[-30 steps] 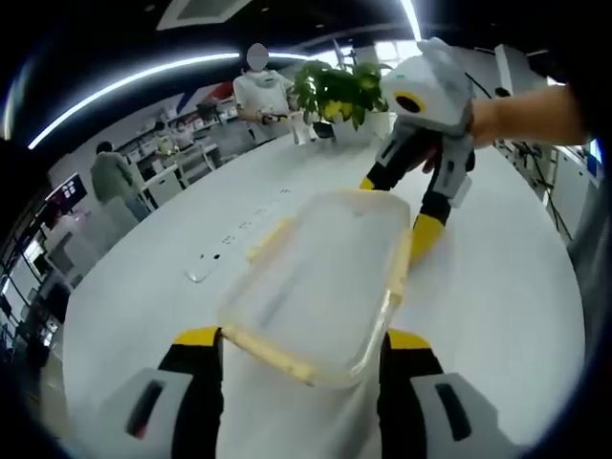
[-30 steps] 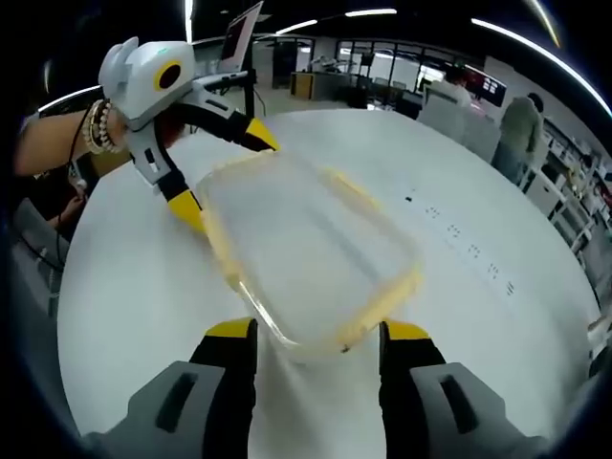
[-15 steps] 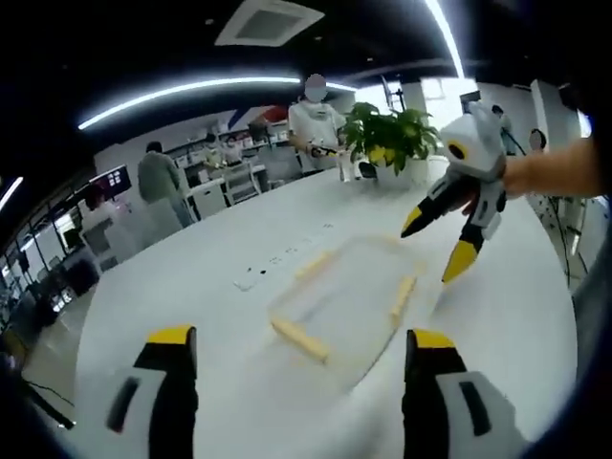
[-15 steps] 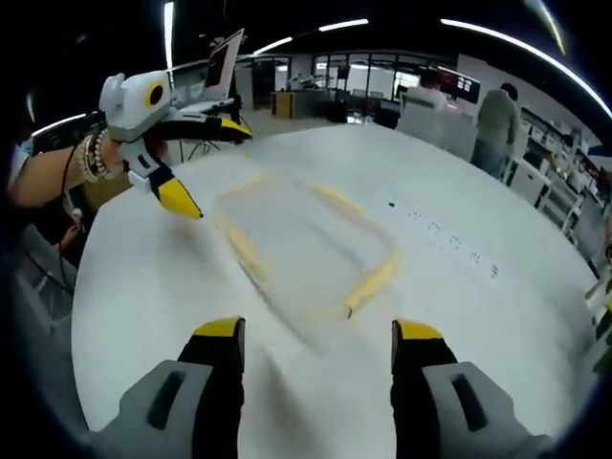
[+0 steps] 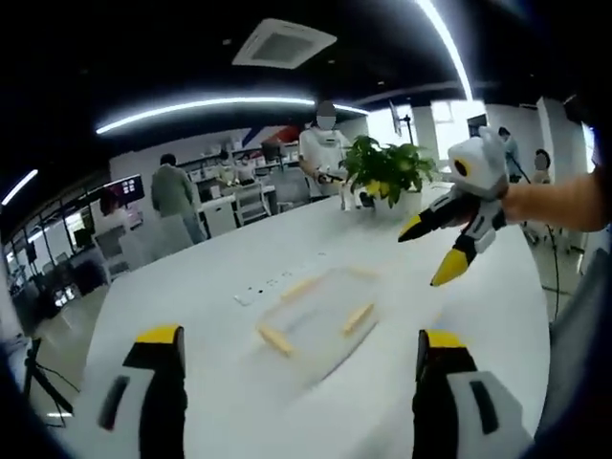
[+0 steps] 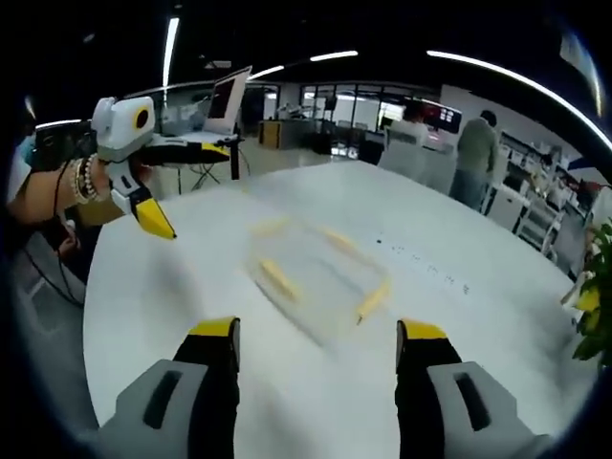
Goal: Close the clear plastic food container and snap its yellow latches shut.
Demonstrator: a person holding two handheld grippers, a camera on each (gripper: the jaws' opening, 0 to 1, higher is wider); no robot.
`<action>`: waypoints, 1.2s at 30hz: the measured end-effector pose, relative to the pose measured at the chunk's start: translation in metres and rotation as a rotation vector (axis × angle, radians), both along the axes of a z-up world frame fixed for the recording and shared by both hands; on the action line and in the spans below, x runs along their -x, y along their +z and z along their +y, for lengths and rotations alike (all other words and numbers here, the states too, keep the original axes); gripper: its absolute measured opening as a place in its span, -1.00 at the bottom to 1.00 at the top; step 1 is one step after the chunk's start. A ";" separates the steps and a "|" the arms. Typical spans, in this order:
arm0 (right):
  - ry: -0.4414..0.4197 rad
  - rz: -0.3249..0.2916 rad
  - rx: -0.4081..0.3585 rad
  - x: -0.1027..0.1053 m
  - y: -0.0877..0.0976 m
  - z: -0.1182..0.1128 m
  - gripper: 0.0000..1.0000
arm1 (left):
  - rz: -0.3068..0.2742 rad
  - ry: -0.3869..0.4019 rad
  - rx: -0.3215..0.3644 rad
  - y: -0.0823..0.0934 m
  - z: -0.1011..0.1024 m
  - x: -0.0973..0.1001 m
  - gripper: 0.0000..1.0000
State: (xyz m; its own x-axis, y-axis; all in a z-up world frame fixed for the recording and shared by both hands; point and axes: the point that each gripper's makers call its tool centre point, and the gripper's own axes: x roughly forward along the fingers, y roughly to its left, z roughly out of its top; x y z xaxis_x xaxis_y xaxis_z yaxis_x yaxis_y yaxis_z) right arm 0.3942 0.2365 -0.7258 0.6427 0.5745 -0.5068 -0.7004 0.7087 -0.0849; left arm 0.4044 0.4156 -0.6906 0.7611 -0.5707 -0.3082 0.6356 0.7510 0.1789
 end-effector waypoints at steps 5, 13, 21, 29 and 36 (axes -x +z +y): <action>-0.015 -0.018 -0.023 0.021 0.011 -0.005 0.27 | -0.007 0.006 0.011 0.008 0.004 0.020 0.98; -0.058 -0.042 -0.027 0.053 0.013 -0.019 0.26 | -0.049 0.049 -0.010 0.020 0.027 0.056 0.93; -0.085 -0.089 -0.033 0.095 0.027 -0.027 0.26 | -0.056 0.120 -0.024 0.020 0.064 0.102 0.90; -0.124 -0.104 -0.072 0.139 0.035 -0.045 0.24 | -0.049 0.206 -0.005 0.017 0.100 0.142 0.85; -0.123 -0.054 -0.031 0.180 0.013 -0.049 0.23 | -0.052 0.248 0.019 0.019 0.118 0.171 0.77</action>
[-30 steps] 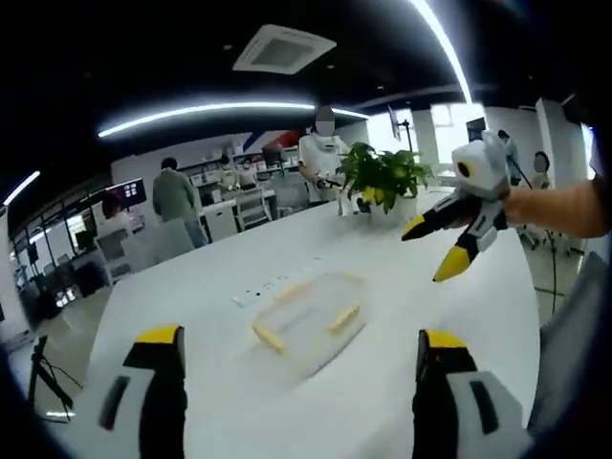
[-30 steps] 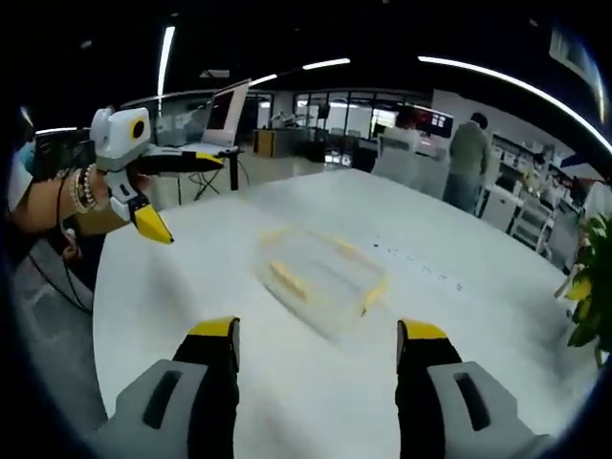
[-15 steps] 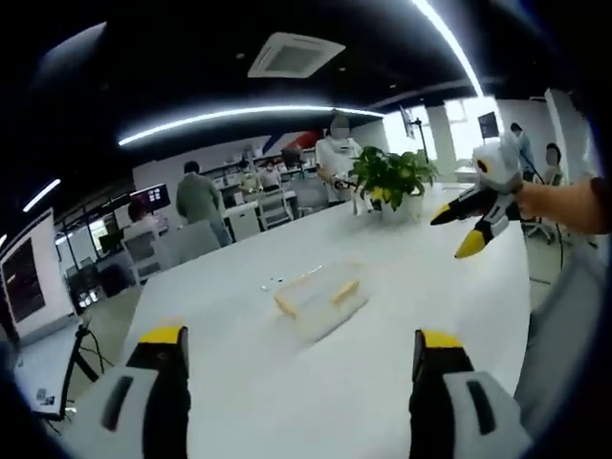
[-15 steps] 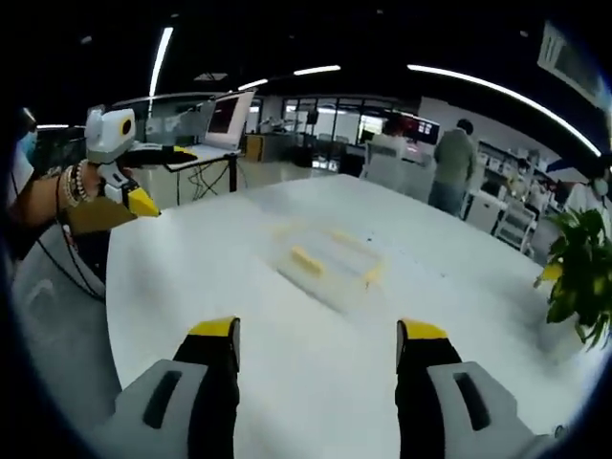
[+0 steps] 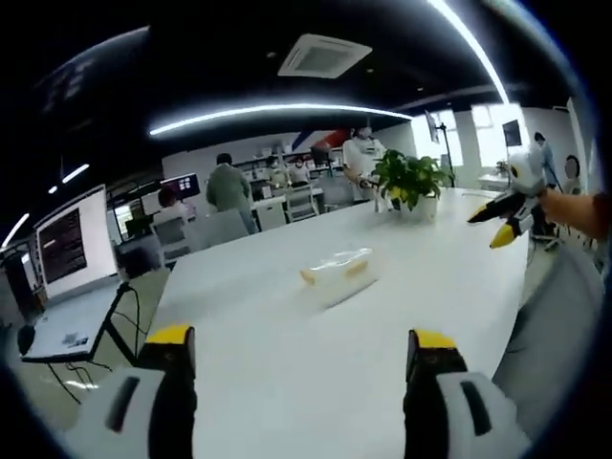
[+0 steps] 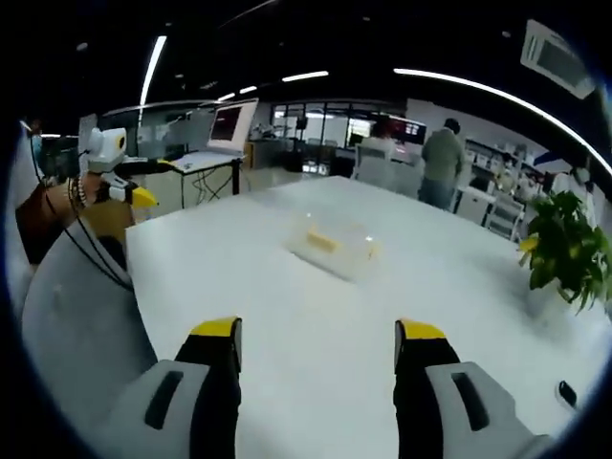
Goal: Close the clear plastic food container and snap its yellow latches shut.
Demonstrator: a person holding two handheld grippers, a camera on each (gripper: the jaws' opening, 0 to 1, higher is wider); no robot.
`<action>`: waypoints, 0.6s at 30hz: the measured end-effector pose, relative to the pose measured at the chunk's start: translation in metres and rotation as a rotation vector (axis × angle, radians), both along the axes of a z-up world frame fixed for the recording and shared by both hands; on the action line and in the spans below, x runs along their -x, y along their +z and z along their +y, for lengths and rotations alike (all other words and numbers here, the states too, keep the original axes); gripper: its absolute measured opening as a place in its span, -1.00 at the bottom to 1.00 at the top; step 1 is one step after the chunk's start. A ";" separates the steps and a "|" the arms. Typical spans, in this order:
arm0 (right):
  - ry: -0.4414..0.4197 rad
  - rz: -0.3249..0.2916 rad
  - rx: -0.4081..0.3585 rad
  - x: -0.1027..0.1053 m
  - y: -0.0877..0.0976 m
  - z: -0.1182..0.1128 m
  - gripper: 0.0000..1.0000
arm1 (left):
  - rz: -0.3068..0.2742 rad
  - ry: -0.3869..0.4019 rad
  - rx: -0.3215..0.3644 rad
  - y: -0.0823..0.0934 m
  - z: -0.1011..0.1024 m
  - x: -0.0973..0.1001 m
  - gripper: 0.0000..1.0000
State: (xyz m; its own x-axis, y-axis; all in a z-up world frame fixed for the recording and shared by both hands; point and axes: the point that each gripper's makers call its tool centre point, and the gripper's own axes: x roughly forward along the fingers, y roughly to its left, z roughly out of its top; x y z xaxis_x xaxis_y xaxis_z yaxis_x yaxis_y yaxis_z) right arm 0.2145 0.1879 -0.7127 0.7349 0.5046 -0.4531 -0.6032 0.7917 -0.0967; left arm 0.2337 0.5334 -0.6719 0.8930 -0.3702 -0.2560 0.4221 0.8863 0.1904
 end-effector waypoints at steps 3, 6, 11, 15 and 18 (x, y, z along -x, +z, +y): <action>0.012 0.008 -0.029 0.016 -0.007 0.007 0.23 | 0.013 0.025 0.022 -0.006 0.003 0.009 0.76; 0.011 0.018 -0.061 0.023 -0.012 0.014 0.23 | 0.023 0.028 0.035 -0.012 0.000 0.017 0.72; 0.011 0.013 -0.099 0.027 -0.014 0.025 0.21 | 0.036 0.026 0.051 -0.024 -0.006 0.028 0.67; 0.007 0.009 -0.069 0.027 -0.017 0.024 0.21 | 0.069 0.029 0.056 -0.038 -0.007 0.035 0.65; -0.014 0.008 -0.078 0.027 -0.017 0.020 0.22 | 0.086 0.040 0.080 -0.044 -0.007 0.040 0.65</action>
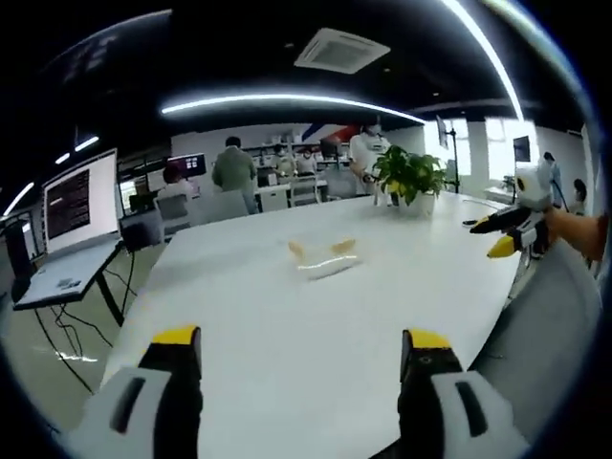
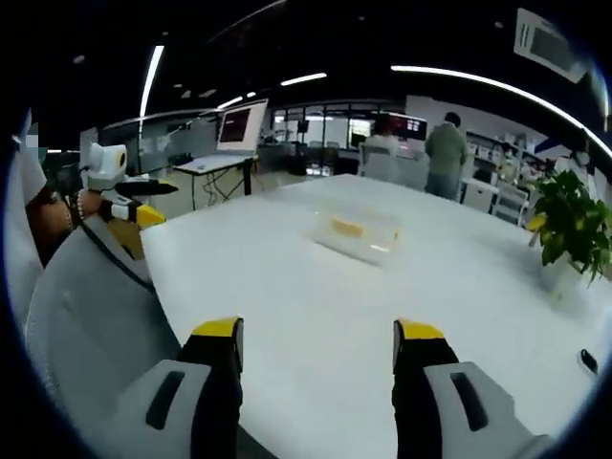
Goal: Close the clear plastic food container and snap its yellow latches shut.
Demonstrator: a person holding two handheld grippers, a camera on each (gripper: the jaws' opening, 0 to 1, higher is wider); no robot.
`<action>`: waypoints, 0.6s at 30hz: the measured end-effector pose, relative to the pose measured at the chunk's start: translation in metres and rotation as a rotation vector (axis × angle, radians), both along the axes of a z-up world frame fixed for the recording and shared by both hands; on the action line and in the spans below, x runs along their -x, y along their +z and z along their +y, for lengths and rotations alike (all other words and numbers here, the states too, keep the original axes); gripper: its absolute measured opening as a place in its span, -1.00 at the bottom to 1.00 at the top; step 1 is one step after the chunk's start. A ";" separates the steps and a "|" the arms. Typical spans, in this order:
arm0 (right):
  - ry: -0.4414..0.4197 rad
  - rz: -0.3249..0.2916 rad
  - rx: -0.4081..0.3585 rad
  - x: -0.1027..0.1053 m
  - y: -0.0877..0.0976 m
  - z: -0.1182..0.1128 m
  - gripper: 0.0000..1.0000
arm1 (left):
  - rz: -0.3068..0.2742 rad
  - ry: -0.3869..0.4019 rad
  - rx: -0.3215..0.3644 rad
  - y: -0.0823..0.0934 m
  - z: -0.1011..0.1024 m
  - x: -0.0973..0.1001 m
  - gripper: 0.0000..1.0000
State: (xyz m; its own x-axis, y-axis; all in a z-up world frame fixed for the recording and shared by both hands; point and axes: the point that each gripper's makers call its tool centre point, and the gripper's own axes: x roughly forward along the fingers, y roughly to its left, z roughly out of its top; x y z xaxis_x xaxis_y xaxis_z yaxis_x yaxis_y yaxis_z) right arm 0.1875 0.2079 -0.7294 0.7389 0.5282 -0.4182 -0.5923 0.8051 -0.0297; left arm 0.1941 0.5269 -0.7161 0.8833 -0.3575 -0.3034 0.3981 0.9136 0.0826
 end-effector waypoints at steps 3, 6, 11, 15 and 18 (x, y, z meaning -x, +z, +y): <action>-0.027 -0.001 0.007 0.000 -0.001 -0.004 0.20 | -0.001 0.005 0.010 -0.004 0.002 0.003 0.64; -0.038 -0.012 0.018 -0.001 -0.001 -0.007 0.19 | 0.017 0.003 0.032 -0.008 0.001 0.002 0.64; -0.067 -0.024 0.000 -0.002 0.001 -0.011 0.20 | 0.014 -0.006 0.036 -0.009 -0.002 0.003 0.68; -0.076 -0.032 -0.011 -0.003 0.002 -0.012 0.26 | 0.005 -0.004 0.047 -0.008 -0.002 0.003 0.74; -0.093 -0.037 -0.002 -0.004 0.002 -0.015 0.27 | 0.012 0.003 0.057 -0.009 -0.001 0.003 0.75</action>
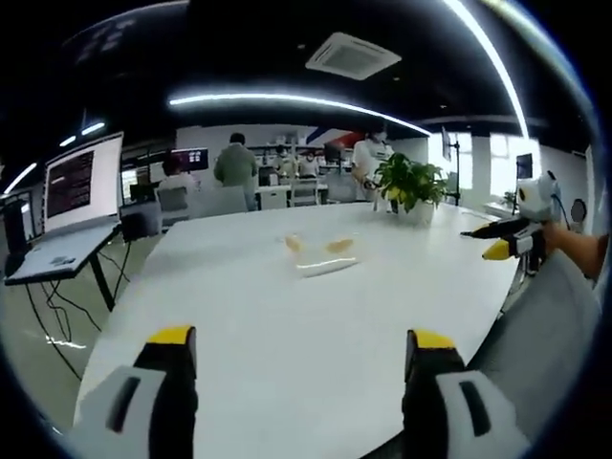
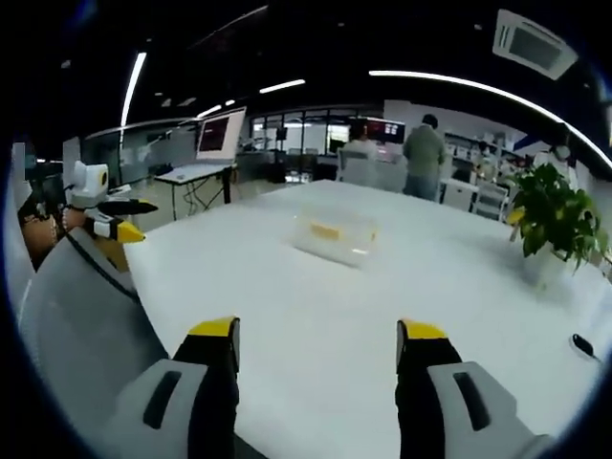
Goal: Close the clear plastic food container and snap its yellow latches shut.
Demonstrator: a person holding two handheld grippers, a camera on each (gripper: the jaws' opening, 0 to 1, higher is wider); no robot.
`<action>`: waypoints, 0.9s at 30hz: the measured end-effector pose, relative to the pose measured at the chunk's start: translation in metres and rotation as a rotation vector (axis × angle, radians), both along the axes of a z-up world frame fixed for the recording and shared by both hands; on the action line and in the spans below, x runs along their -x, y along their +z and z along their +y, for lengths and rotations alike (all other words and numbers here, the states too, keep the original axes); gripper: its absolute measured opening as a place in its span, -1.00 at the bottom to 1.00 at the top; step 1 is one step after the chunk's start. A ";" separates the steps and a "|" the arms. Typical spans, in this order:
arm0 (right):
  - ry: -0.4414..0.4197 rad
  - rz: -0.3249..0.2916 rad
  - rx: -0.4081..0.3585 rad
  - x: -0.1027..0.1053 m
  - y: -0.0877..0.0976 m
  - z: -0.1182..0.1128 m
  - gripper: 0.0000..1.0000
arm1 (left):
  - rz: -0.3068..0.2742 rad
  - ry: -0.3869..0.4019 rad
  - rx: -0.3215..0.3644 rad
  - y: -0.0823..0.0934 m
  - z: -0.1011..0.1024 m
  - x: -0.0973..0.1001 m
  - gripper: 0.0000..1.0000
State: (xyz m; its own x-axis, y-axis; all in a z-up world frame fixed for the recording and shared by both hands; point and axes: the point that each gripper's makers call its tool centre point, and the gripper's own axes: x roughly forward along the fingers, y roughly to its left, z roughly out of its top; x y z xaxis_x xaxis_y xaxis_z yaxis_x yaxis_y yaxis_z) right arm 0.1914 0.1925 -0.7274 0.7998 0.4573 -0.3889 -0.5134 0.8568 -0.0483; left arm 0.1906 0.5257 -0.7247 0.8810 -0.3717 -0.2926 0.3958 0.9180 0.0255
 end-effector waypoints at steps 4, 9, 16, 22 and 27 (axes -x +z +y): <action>-0.003 -0.006 -0.008 -0.001 0.001 0.000 0.30 | -0.013 -0.007 -0.038 0.000 -0.001 0.000 0.79; -0.010 -0.003 0.002 -0.001 0.000 -0.001 0.36 | -0.011 -0.006 -0.016 0.001 -0.001 0.000 0.89; -0.017 0.001 -0.005 -0.001 0.000 -0.002 0.44 | -0.011 0.002 -0.012 0.001 -0.001 0.000 0.94; -0.021 -0.002 0.000 -0.002 0.000 -0.002 0.53 | -0.005 0.008 -0.014 0.000 0.001 -0.001 0.97; -0.039 -0.021 0.009 -0.005 0.002 -0.006 0.71 | -0.002 0.007 -0.025 -0.002 0.001 -0.001 0.97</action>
